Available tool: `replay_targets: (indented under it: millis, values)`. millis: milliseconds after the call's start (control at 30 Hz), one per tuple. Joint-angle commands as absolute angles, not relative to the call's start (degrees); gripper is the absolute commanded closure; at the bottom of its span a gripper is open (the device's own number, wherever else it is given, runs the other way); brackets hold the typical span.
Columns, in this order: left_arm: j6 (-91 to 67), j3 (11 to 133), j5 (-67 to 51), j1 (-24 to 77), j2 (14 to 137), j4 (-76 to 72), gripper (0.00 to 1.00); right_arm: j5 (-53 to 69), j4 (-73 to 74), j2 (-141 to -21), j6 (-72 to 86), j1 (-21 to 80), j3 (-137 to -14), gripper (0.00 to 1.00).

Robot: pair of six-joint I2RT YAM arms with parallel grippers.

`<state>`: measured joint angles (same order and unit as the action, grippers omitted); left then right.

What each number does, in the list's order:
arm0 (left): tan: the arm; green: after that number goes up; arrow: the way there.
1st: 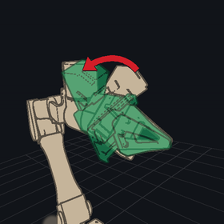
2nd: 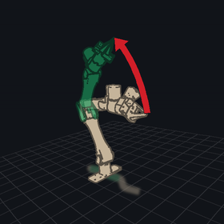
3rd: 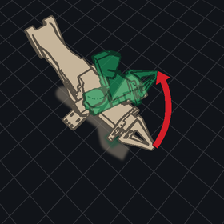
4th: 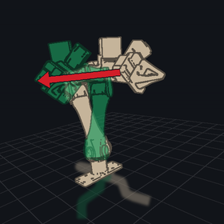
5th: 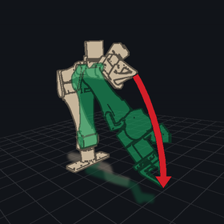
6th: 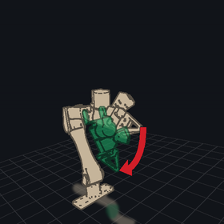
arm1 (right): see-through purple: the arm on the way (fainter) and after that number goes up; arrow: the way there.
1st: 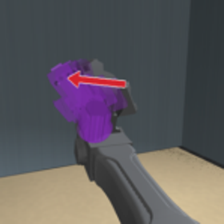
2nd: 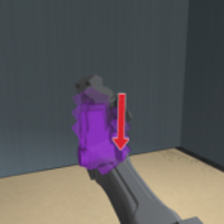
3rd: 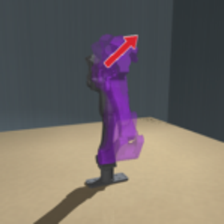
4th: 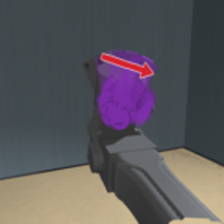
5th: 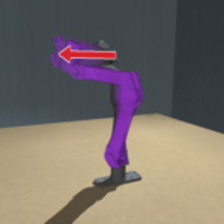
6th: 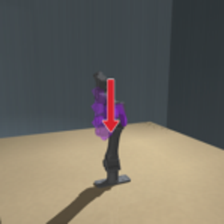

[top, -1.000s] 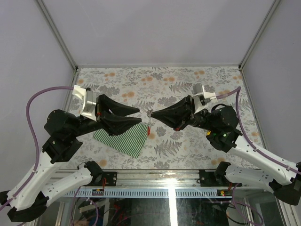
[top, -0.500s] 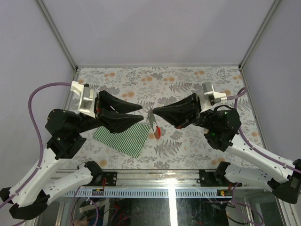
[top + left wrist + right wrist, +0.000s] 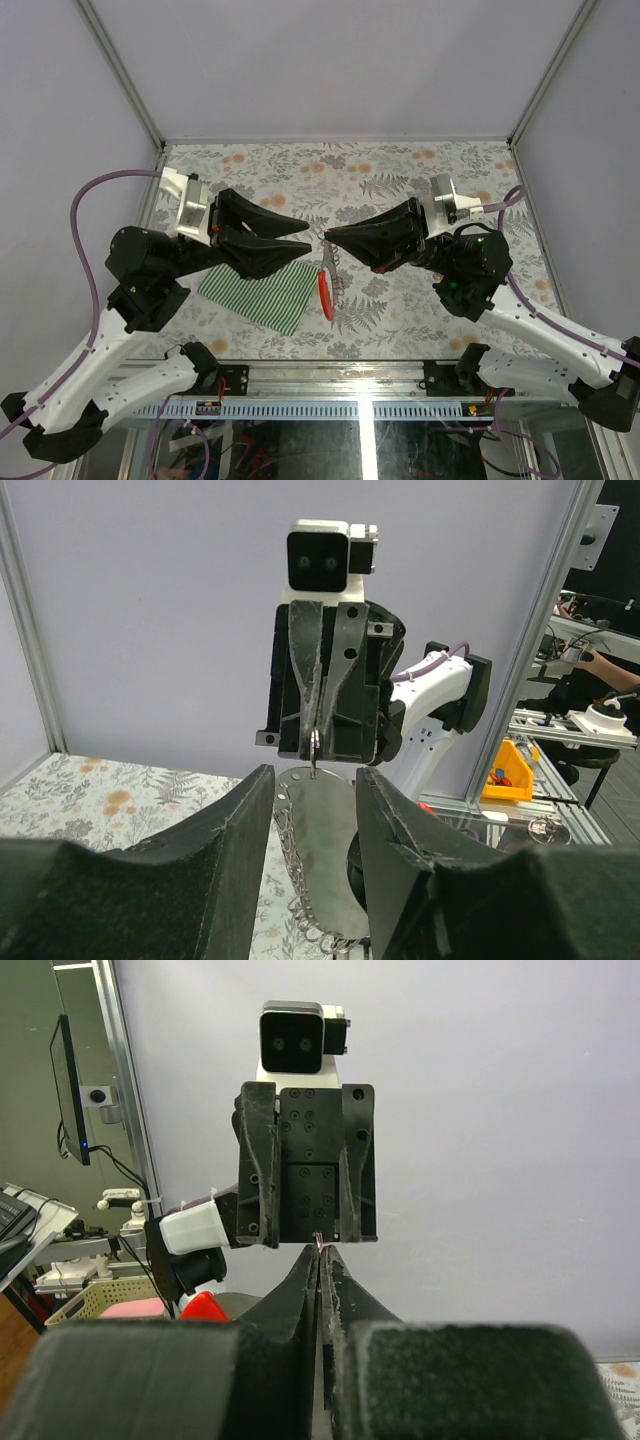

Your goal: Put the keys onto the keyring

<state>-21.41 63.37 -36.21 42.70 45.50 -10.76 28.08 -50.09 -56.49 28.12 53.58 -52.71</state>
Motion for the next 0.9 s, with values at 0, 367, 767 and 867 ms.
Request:
replay_targets:
  millis: [0, 367, 767, 867]
  values:
    - [-21.9, 63.4, -36.6, 42.5, 46.8, -13.8, 0.61, 26.8, -54.8, -56.0, 27.9, 53.9, -54.3, 1.0]
    - [-23.3, 62.6, -39.5, 42.5, 47.9, -17.1, 0.65, 26.5, -54.3, -55.5, 27.4, 53.9, -54.0, 1.0]
    - [-24.1, 62.7, -40.3, 42.6, 48.7, -17.4, 0.71, 26.3, -54.0, -55.2, 26.9, 54.0, -53.5, 1.0]
    - [-24.3, 62.6, -40.2, 42.6, 48.8, -17.7, 0.73, 26.3, -53.9, -55.2, 26.9, 53.9, -53.5, 1.0]
